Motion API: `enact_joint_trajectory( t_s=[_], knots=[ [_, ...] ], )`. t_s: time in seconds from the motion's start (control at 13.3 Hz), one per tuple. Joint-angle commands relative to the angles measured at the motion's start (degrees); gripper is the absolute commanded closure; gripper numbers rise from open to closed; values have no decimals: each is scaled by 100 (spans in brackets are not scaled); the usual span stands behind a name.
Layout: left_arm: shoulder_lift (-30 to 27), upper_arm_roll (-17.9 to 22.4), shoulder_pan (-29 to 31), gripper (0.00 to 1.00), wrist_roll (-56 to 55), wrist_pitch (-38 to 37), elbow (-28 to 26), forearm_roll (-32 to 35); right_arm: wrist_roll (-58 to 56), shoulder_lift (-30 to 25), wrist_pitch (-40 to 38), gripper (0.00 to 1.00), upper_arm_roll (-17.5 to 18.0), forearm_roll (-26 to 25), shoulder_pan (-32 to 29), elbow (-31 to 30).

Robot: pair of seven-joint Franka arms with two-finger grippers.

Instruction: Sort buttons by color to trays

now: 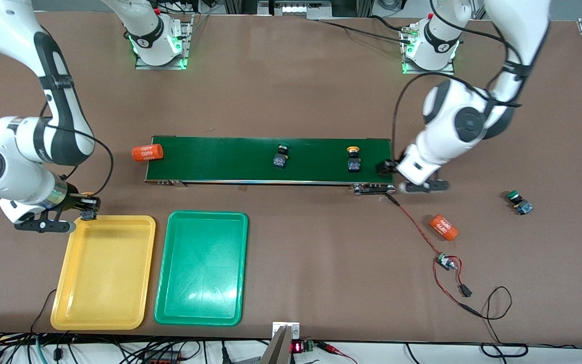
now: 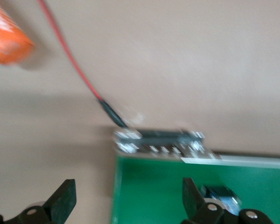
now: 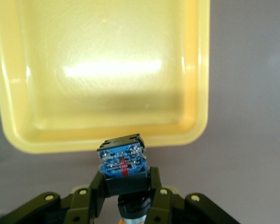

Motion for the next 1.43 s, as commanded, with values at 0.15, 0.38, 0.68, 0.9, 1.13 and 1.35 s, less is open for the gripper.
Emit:
enact_joint_trajectory(
  t_s=[0.15,0.38,0.68,0.9,1.13,1.35],
  knots=[
    [392,492,108,0,355,-51,485,172,-123,549,622,91,32,26,-131,332],
    [998,800,117,0,787,-16,1065,164,-343,866,868,91,32,26,-298,649],
    [1605,1038,178,0,761,-7,1523,146,-378,1375,1537,91,32,26,-334,1017],
    [1835,1258,179,0,735,2,1814,111,-387,1657,1625,87,32,35,-369,1177],
    [1914,1284,179,0,682,37,1910,111,-378,1772,1774,26,40,62,-369,1168],
    [2099,1285,161,0,498,37,2122,102,-378,1650,1696,7,40,105,-325,1142]
  ],
)
